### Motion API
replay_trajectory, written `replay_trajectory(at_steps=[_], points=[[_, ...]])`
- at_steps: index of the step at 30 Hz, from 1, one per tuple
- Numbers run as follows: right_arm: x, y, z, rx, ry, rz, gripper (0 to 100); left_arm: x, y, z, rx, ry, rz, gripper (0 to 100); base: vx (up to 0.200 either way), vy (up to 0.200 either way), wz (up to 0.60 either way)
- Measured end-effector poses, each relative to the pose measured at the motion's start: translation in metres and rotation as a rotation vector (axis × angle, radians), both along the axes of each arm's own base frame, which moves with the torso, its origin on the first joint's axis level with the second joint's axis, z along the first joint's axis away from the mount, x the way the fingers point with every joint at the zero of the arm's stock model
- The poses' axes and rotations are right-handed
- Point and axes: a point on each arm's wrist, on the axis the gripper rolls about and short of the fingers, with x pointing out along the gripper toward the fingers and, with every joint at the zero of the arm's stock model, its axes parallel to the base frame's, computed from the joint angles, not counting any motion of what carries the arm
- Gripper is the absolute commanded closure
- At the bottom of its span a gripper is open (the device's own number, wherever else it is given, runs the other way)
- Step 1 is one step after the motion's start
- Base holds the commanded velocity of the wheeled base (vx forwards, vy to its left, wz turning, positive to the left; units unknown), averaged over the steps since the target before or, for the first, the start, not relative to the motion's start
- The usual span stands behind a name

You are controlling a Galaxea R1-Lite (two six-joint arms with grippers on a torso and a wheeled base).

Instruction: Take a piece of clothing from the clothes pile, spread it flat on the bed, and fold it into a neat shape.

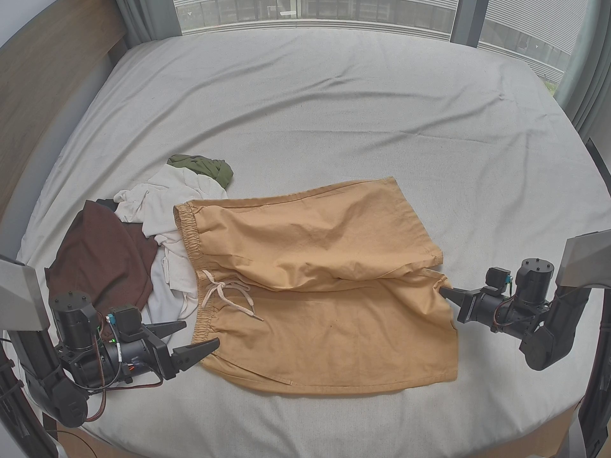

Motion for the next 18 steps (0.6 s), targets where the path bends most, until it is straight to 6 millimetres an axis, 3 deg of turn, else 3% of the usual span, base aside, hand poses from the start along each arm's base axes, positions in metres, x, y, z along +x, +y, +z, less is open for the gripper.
replay_trajectory(at_steps=[11, 12, 18], points=[[0.016, -0.004, -0.001, -0.003, -0.042, -0.044, 100, -0.006, -0.001, -0.004, 0.006, 0.035, -0.009, 0, 0.0, 0.0, 0.0], [0.017, -0.004, -0.001, -0.005, -0.045, -0.048, 0, -0.007, -0.001, -0.005, 0.006, 0.037, -0.008, 0, 0.0, 0.0, 0.0], [0.02, -0.004, 0.001, -0.004, -0.069, -0.054, 0, -0.009, 0.0, -0.006, 0.008, 0.051, -0.004, 0, 0.0, 0.0, 0.0]])
